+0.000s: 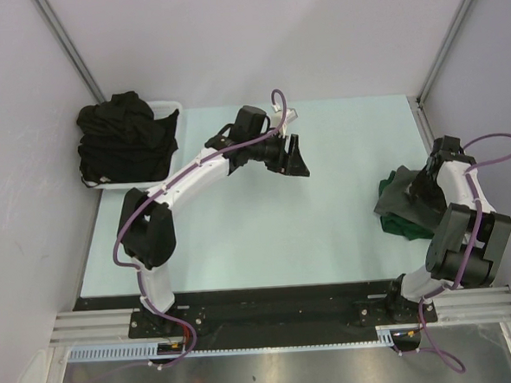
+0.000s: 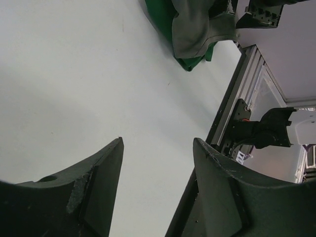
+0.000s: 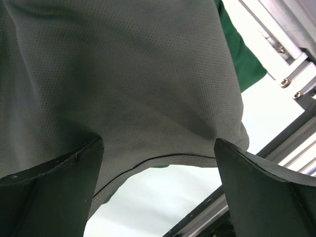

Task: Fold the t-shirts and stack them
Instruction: Put the neatly folded tshirt into the corner of the board with both arms

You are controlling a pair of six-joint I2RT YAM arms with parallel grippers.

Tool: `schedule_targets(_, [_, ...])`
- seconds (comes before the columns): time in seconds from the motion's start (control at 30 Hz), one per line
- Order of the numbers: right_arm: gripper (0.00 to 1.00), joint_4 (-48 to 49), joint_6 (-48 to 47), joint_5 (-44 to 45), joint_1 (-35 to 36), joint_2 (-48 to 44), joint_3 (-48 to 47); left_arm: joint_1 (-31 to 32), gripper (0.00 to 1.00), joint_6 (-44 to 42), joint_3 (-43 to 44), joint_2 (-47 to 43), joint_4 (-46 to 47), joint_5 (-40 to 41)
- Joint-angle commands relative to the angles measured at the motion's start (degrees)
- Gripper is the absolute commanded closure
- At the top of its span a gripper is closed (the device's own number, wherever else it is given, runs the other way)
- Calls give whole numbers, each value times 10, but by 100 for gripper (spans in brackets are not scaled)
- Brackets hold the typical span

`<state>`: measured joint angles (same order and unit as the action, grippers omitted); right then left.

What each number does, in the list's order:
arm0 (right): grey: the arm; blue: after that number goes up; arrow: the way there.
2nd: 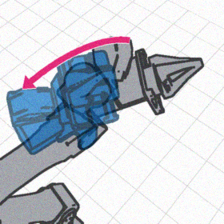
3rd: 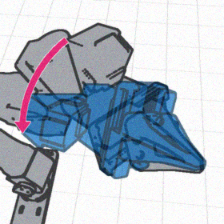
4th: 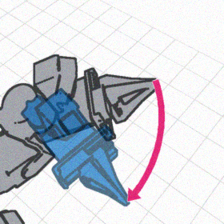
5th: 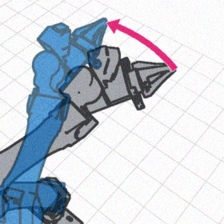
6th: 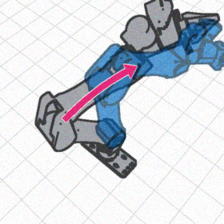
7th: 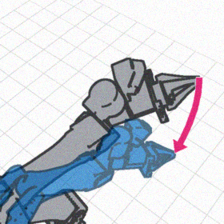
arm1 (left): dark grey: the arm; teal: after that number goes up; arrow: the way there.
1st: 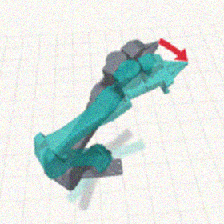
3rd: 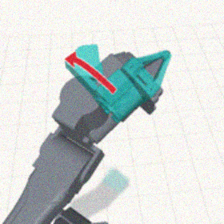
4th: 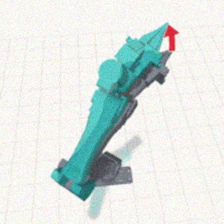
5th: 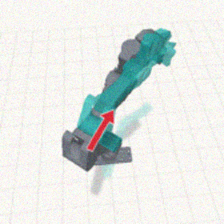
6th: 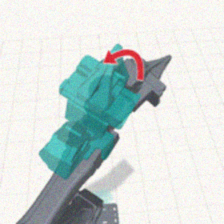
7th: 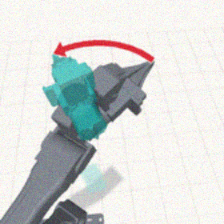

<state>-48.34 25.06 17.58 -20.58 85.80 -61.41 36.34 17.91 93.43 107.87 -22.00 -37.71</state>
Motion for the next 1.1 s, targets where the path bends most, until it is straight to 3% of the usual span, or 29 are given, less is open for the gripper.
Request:
schedule_targets(0.0, [0,3,20,-19,-3,3,0,-4,36,-11,-4,-38,6,-11])
schedule_targets(0.7, [0,-4,4,25,-3,1,23,-7,36,-6,3,-23,11,-17])
schedule_targets(0.83, [0,-18,-2,24,-2,-5,-5,-7,36,-6,4,-21,11,-16])
schedule_targets(1.07, [0,-45,-4,37,44,-42,-136,-10,36,-7,2,-21,9,-10])
